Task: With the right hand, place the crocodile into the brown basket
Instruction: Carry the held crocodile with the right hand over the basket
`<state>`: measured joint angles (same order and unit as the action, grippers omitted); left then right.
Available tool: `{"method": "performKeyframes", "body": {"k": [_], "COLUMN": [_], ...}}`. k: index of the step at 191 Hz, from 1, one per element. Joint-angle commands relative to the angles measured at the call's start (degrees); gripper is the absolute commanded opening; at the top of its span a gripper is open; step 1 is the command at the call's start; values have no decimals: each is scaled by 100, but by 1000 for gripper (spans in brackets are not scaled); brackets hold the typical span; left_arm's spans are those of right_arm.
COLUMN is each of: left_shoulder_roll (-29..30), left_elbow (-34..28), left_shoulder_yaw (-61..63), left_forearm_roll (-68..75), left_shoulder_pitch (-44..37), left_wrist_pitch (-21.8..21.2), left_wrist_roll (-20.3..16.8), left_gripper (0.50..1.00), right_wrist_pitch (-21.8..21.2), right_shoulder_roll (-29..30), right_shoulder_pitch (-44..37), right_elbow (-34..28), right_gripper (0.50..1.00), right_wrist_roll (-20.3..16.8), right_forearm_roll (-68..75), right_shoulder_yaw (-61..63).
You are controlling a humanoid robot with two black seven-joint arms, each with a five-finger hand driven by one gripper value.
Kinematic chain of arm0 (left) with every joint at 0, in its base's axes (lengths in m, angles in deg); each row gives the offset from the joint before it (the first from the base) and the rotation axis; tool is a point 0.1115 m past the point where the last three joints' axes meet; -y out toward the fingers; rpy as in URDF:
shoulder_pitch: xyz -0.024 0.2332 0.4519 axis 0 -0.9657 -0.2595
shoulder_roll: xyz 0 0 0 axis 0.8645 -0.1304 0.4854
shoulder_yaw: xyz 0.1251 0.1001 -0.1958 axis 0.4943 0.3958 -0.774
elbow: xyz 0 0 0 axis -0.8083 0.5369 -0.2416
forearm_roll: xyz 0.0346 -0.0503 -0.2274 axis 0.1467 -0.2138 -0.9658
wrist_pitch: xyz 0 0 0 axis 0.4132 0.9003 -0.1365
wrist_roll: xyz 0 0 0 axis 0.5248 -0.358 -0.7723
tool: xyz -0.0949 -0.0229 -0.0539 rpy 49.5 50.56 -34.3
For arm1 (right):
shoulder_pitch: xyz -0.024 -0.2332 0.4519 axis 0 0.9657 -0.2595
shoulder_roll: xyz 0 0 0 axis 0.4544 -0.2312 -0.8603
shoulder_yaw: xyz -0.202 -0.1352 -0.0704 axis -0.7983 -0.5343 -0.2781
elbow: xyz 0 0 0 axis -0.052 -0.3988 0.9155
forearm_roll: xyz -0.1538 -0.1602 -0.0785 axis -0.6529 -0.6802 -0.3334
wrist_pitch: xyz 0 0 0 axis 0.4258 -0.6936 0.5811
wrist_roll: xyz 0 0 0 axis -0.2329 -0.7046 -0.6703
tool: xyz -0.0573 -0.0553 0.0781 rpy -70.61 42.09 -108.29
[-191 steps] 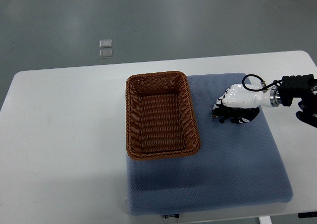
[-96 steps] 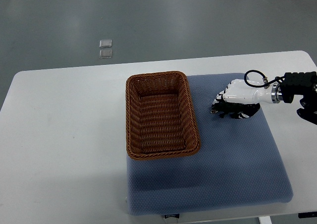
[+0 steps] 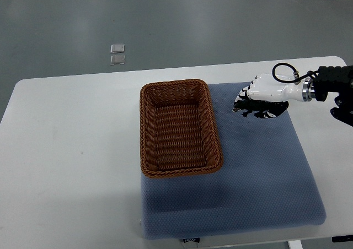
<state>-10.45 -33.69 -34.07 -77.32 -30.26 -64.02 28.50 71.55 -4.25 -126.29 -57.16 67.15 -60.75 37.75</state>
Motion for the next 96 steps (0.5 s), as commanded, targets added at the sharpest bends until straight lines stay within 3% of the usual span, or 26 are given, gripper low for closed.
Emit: {"method": "performKeyframes", "body": {"k": [1, 38, 96], "left_shoulder_roll": [0, 0, 0], "left_elbow": [0, 0, 0], "left_shoulder_yaw": [4, 4, 4], "left_forearm_roll": [3, 3, 3], "left_shoulder_pitch": [0, 0, 0], "left_wrist_pitch": [2, 2, 2], "left_wrist_roll": [4, 4, 4], "left_gripper": [1000, 1000, 1000], "right_wrist_pitch": [-33, -77, -658], "right_shoulder_roll": [71, 326, 730], "right_shoulder_pitch": [-75, -286, -787], "right_elbow": [0, 9, 0], "right_gripper": [558, 560, 560], "right_wrist_roll": [1, 1, 1], "right_forearm_roll": [-7, -7, -7], "right_shoulder_yaw": [55, 196, 425]}}
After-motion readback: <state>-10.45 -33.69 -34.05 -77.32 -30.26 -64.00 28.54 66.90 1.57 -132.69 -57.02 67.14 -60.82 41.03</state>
